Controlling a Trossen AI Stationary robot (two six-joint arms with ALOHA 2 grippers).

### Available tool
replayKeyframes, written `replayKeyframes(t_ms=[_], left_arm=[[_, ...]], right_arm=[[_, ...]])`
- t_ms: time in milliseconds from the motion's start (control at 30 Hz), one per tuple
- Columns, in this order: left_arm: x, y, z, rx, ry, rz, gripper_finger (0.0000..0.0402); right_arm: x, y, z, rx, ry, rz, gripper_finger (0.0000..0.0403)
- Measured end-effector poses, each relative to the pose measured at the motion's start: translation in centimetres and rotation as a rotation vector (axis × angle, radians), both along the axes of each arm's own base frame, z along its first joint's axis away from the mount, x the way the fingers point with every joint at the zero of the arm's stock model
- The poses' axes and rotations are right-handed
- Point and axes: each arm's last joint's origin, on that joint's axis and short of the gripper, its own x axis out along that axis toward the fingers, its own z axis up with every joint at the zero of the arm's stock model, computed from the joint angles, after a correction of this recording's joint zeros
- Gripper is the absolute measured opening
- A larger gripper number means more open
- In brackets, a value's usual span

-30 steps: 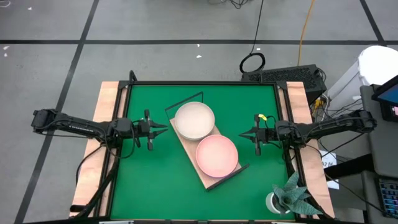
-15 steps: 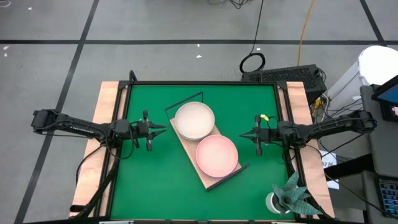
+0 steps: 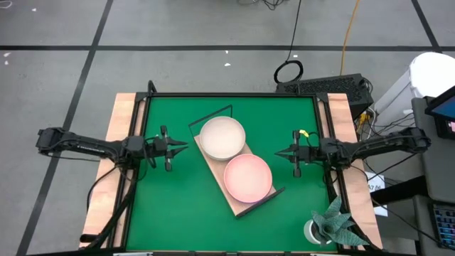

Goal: Place and stack plates onto a shelf
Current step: Return to Home Position

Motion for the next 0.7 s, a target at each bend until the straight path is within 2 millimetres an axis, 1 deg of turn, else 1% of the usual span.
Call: replayKeyframes(t_ms=[200, 700], left_arm=[[-0.8, 0.0, 0.4, -0.004, -0.027, 0.000, 0.0067], [-2.6, 0.1, 0.7, -0.032, -0.053, 0.000, 0.0067]], right_arm=[[-0.5, 0.0, 0.3, 0.006, -0.012, 0.000, 0.0000], [-2.0, -0.1, 0.8, 0.032, -0.047, -0.001, 0.0000]])
